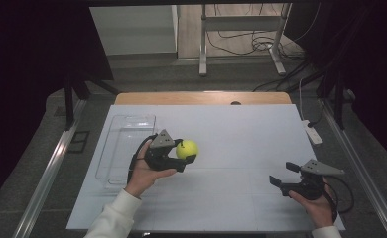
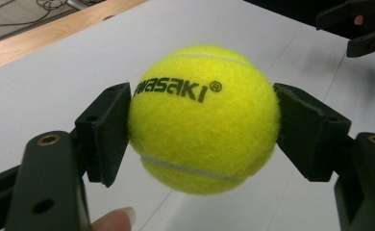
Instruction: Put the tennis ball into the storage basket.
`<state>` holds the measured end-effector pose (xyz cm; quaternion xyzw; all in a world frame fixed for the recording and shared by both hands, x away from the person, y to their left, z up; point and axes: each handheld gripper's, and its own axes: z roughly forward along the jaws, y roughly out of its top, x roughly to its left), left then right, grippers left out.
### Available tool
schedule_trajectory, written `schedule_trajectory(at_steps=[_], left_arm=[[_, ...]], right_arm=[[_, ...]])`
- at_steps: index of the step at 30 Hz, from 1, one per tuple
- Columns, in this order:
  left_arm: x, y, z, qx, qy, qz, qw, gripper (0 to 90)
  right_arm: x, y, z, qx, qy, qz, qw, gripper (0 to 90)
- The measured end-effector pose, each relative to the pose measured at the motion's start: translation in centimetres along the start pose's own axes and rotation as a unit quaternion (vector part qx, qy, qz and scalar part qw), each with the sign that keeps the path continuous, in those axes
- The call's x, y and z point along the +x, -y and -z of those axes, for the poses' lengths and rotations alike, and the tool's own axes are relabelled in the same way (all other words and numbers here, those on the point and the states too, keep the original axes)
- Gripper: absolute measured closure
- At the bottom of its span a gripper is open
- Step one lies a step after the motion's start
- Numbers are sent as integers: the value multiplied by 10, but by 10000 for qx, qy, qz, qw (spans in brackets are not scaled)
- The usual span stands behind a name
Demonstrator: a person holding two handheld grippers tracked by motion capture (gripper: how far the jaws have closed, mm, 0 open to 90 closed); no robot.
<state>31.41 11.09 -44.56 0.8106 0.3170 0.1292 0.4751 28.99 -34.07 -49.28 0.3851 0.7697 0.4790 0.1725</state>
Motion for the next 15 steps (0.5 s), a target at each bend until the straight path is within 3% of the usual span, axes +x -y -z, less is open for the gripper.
schedule_trajectory(at_steps=[15], left_arm=[[7, -1, 12, -206, -98, 145, 9996, 260]], right_arm=[[0, 0, 1, -15, -7, -8, 10000, 110]])
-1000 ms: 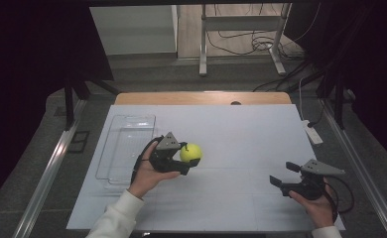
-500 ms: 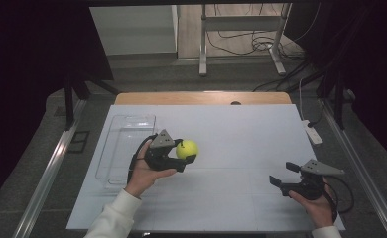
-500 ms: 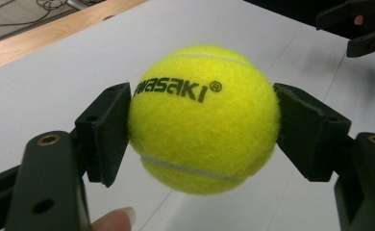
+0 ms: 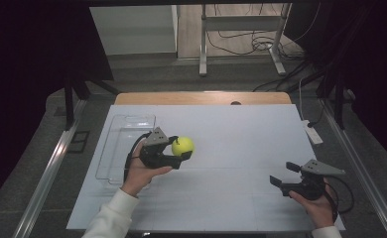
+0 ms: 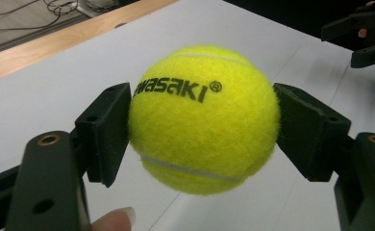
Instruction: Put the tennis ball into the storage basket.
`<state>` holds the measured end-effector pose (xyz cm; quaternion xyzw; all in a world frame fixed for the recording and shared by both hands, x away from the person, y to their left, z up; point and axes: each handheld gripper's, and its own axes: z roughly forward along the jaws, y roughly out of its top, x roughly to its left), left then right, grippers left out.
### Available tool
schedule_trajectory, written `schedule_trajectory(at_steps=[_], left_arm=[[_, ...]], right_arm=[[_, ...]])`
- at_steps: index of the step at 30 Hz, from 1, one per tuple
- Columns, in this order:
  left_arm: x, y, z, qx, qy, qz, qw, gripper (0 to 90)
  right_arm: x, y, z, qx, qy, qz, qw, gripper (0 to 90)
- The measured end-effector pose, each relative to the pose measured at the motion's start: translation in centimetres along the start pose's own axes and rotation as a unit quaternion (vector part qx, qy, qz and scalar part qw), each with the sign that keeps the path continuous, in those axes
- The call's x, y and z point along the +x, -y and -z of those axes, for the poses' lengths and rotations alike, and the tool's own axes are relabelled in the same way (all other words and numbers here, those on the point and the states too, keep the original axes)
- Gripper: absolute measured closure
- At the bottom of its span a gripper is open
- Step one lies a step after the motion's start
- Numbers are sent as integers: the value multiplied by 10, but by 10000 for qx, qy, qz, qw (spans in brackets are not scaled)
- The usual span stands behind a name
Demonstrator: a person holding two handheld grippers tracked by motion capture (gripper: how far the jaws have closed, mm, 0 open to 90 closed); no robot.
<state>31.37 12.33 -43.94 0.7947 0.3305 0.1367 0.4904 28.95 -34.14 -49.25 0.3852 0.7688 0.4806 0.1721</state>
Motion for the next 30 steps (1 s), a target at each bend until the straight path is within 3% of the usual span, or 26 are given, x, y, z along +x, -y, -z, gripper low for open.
schedule_trajectory(at_steps=[30], left_arm=[[16, 0, 16, -241, -329, 180, 9990, 260]], right_arm=[[0, 0, 0, -1, 10, -3, 10000, 110]])
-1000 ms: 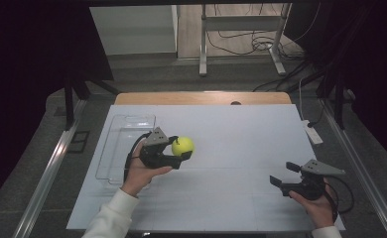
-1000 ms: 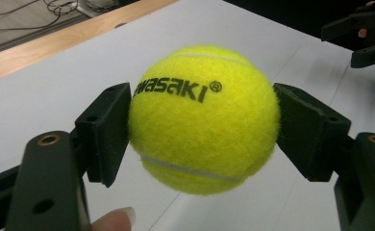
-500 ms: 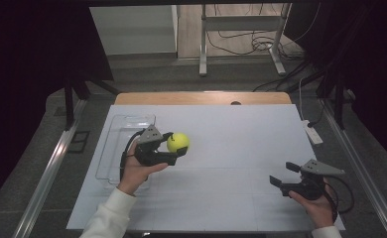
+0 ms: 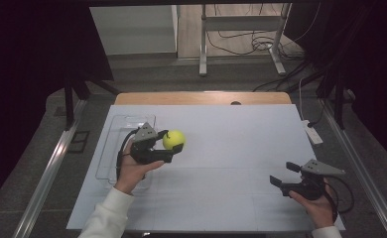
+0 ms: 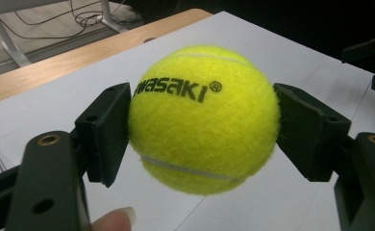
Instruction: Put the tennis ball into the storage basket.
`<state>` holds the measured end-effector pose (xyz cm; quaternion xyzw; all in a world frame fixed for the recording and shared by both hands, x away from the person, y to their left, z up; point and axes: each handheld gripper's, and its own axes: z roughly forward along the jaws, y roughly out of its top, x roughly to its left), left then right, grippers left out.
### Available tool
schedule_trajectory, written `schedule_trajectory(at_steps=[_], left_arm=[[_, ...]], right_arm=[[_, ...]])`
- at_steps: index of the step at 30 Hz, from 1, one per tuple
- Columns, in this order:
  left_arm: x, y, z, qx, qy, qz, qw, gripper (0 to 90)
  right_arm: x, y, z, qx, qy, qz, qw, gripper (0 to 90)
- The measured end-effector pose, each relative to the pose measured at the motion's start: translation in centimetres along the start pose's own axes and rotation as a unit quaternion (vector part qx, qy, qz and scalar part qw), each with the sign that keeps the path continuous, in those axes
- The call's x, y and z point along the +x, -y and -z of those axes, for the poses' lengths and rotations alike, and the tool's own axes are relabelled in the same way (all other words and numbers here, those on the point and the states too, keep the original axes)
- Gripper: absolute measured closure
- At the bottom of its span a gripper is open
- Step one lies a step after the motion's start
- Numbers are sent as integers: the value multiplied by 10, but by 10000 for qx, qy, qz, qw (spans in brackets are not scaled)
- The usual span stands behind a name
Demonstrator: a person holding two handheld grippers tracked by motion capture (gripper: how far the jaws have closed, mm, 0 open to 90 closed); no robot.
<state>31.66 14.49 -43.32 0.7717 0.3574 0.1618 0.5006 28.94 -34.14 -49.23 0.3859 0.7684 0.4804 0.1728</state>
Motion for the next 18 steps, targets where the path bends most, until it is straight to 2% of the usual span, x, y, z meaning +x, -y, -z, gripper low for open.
schedule_trajectory(at_steps=[18], left_arm=[[15, 3, 7, -92, -270, 177, 9994, 261]], right_arm=[[2, -1, 0, 8, -12, 25, 10000, 110]])
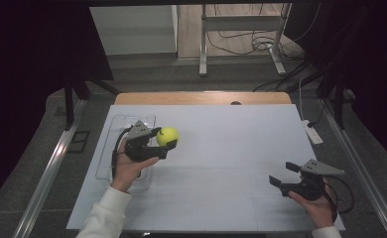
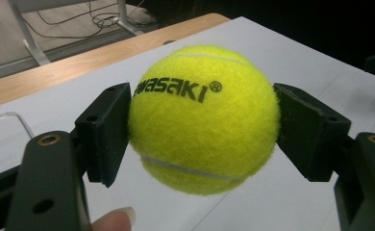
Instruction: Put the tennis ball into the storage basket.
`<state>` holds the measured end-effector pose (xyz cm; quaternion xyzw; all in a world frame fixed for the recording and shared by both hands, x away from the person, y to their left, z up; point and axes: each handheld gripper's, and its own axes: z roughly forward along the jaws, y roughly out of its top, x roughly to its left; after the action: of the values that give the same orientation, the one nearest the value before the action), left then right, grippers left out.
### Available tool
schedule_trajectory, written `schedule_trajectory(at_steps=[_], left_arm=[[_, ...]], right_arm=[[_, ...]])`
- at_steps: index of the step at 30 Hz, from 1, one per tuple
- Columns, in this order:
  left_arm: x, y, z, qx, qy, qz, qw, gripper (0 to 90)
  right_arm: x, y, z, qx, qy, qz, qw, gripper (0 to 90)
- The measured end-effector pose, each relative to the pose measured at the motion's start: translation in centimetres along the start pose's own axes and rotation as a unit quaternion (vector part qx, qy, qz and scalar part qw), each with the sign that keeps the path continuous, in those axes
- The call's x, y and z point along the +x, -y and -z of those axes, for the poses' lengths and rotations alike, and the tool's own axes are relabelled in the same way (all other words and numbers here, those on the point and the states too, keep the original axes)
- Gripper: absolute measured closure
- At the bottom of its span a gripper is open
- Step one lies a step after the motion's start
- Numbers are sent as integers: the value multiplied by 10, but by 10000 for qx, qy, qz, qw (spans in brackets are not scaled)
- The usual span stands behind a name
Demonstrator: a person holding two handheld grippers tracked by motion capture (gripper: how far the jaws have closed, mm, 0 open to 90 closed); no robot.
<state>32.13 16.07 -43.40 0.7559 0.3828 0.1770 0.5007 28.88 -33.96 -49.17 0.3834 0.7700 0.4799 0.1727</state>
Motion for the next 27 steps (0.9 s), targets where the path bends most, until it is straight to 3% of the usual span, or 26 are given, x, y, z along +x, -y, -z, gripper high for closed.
schedule_trajectory(at_steps=[27], left_arm=[[23, 2, 10, -60, -448, 232, 9987, 260]], right_arm=[[-1, 0, -1, 3, 4, -10, 10000, 111]])
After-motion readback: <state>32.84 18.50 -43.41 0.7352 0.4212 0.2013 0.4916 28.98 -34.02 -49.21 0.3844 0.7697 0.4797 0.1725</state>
